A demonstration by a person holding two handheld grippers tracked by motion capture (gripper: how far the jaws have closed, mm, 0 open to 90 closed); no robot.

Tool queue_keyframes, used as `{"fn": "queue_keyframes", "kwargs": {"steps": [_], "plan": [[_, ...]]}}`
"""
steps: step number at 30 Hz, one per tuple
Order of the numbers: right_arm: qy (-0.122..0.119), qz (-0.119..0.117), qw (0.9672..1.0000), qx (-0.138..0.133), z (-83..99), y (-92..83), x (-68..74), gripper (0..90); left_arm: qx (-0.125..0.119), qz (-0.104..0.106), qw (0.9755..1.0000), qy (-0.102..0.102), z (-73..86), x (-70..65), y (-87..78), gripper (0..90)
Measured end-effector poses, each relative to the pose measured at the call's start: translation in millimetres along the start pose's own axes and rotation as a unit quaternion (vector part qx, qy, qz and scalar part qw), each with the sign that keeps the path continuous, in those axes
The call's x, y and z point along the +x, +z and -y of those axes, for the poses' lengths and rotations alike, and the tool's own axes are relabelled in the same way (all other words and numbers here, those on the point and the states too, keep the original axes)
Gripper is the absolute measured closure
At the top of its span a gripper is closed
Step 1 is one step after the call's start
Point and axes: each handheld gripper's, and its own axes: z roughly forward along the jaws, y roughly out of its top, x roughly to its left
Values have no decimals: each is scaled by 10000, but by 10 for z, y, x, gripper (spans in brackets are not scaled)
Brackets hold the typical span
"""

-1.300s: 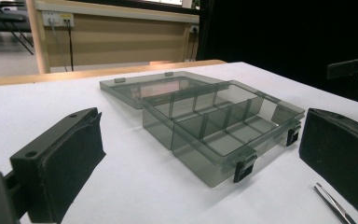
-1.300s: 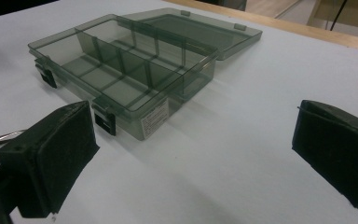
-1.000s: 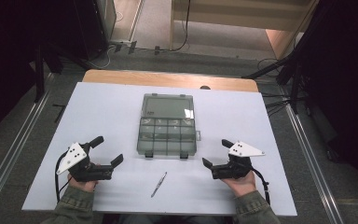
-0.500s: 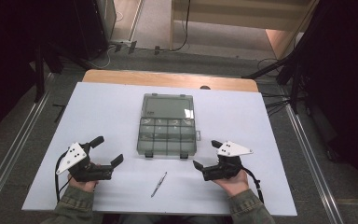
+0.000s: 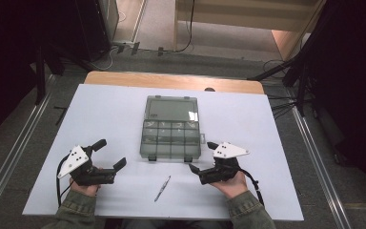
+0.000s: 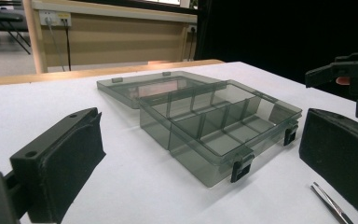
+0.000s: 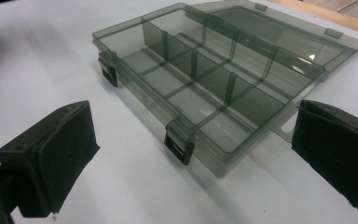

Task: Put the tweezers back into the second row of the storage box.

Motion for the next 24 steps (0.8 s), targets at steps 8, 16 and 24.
{"fn": "queue_keyframes", "kwargs": {"steps": [8, 16, 24], "plan": [[-190, -274, 9994, 136, -102, 117, 111, 7, 5, 9, 10000, -5, 0, 2, -1, 0], [-511, -597, 9960, 433, -198, 224, 193, 7, 1, 30, 10000, -12, 1, -1, 3, 0], [-728, -946, 9908, 643, -274, 335, 325, 8, 4, 38, 10000, -18, 0, -2, 2, 0]]}}
